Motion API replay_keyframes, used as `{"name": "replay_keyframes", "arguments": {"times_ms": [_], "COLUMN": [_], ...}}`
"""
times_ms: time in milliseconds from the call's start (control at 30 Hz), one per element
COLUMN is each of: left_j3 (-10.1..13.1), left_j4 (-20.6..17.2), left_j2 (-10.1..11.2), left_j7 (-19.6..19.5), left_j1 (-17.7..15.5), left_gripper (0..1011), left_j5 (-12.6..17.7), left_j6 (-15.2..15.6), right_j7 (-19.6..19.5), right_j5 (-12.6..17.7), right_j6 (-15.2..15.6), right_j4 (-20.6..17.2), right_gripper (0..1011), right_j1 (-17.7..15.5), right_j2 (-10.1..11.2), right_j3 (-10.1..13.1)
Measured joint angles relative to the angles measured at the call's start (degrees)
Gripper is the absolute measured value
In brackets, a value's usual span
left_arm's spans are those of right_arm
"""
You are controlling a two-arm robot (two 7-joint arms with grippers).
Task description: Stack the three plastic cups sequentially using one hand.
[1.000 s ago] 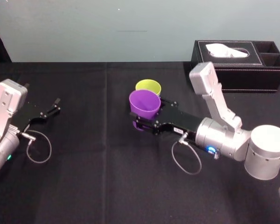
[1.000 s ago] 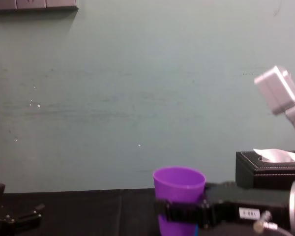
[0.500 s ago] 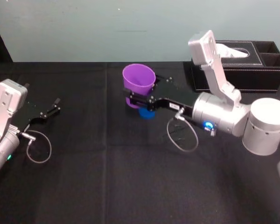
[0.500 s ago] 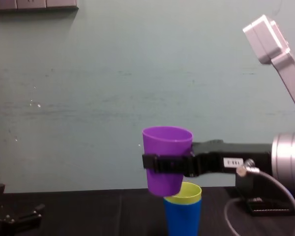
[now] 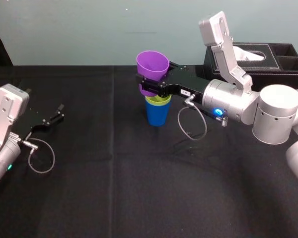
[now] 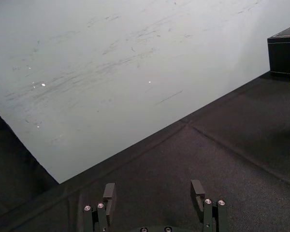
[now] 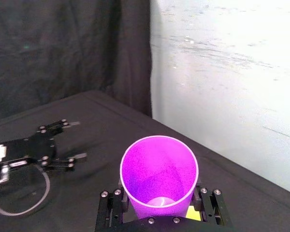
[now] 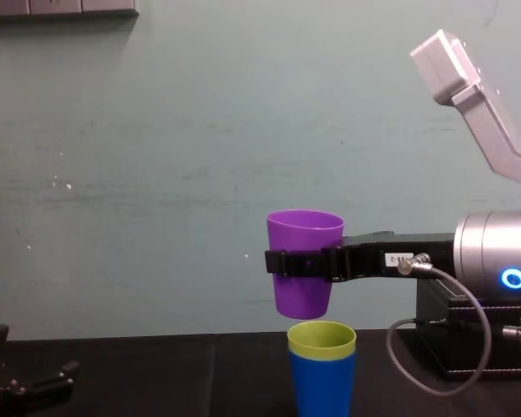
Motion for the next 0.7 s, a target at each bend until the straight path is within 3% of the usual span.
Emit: {"name": "replay_keyframes", "arguments": {"times_ms": [333,700], "left_j3": [0.00,0.00], "left_j4": [0.00,0.00], "left_j2": [0.00,0.00], "left_j7": [0.00,0.00], "left_j1": [0.00,0.00], "left_gripper": [1011,1011], "left_j5": [0.00,0.00], "left_j6": [0.00,0.00], "right_j7": [-1.67,-1.83], "right_j5": [-1.55,-3.16], "right_j6": [-1.14,-2.25], "right_j4": [4.99,8.00], "right_gripper": [722,722], "right_j1": [1.49,1.93], "right_j2": [-1.79,-2.80], "right_j3": [-0.07,0.04]}}
